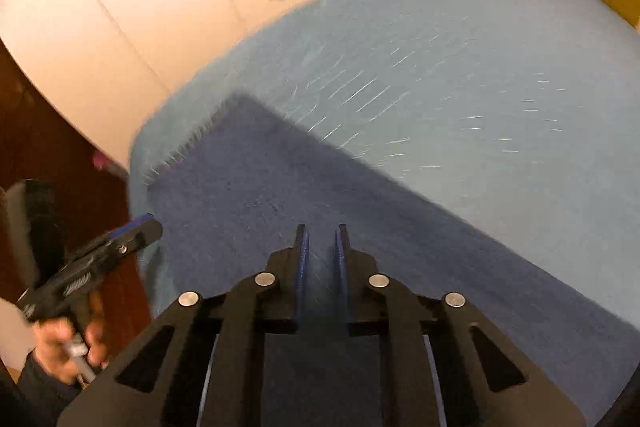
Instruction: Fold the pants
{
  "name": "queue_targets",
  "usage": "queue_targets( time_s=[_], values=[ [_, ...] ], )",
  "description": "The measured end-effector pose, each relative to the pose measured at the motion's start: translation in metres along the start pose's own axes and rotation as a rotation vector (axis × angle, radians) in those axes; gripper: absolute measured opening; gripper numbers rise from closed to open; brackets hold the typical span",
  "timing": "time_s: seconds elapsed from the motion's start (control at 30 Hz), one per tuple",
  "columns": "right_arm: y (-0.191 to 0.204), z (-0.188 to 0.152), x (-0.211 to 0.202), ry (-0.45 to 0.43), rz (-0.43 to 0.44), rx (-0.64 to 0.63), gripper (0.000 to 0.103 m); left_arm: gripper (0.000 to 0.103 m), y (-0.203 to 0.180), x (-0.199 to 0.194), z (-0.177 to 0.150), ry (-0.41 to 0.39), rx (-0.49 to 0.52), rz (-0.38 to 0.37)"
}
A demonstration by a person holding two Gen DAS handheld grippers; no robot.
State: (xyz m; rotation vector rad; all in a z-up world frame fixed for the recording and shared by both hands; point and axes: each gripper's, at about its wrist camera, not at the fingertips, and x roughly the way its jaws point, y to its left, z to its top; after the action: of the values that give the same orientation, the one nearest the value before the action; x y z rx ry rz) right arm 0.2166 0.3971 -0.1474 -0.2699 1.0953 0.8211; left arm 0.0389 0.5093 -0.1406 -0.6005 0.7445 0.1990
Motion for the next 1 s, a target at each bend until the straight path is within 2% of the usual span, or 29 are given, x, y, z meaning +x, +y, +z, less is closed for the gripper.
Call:
queue_targets(
  time_s=[0.07, 0.2, 0.27, 0.37, 0.43, 0.47, 0.5, 0.57, 0.63, 0.7, 0.73, 0.8, 0.87, 0.93, 1.0],
  values=[
    [0.0, 0.005, 0.019, 0.009, -0.045, -0.028, 0.011, 0.044, 0.004, 0.002, 0.004, -0.004, 0.018, 0.005],
    [0.002, 0.016, 0.026, -0.029, -0.067, -0.014, 0.008, 0.045, 0.018, 0.011, 0.013, -0.003, -0.055, -0.07],
    [0.008, 0.02, 0.029, -0.042, -0.093, -0.042, 0.007, 0.045, 0.022, 0.009, 0.01, -0.005, -0.072, -0.082],
    [0.005, 0.02, 0.031, -0.053, -0.097, -0.016, 0.008, 0.046, 0.022, 0.007, 0.008, -0.01, -0.081, -0.088],
    [0.007, 0.018, 0.03, -0.065, -0.115, -0.027, 0.008, 0.043, 0.02, 0.004, 0.01, -0.013, -0.073, -0.049],
    [0.009, 0.018, 0.03, -0.069, -0.122, -0.036, 0.008, 0.04, 0.013, -0.005, 0.004, -0.028, -0.071, 0.015],
    [0.008, 0.017, 0.029, -0.07, -0.125, -0.039, 0.008, 0.04, 0.005, -0.02, 0.007, -0.103, -0.026, 0.091],
    [0.007, 0.016, 0.027, -0.072, -0.13, -0.034, 0.008, 0.04, -0.017, -0.036, 0.014, -0.172, 0.045, 0.097],
    [0.008, 0.015, 0.025, -0.077, -0.14, -0.034, 0.009, 0.04, -0.041, -0.031, 0.026, -0.181, 0.136, 0.074],
    [0.011, 0.013, 0.021, -0.088, -0.155, -0.04, 0.012, 0.041, -0.07, -0.002, 0.039, -0.097, 0.268, 0.032],
    [0.012, 0.013, 0.018, -0.095, -0.17, -0.041, 0.015, 0.041, -0.079, 0.011, 0.042, -0.073, 0.307, 0.059],
    [0.012, 0.008, 0.006, -0.115, -0.248, -0.027, 0.037, 0.041, -0.091, 0.049, 0.053, 0.03, 0.386, 0.097],
    [0.003, -0.004, -0.015, -0.14, -0.298, 0.018, 0.04, 0.041, -0.092, 0.07, 0.064, 0.064, 0.412, 0.172],
    [-0.019, -0.026, -0.045, -0.181, -0.309, 0.081, 0.04, 0.042, -0.087, 0.093, 0.07, 0.161, 0.44, 0.217],
    [-0.047, -0.049, -0.065, -0.186, -0.334, 0.157, 0.039, 0.041, -0.08, 0.099, 0.076, 0.168, 0.454, 0.216]
  ],
)
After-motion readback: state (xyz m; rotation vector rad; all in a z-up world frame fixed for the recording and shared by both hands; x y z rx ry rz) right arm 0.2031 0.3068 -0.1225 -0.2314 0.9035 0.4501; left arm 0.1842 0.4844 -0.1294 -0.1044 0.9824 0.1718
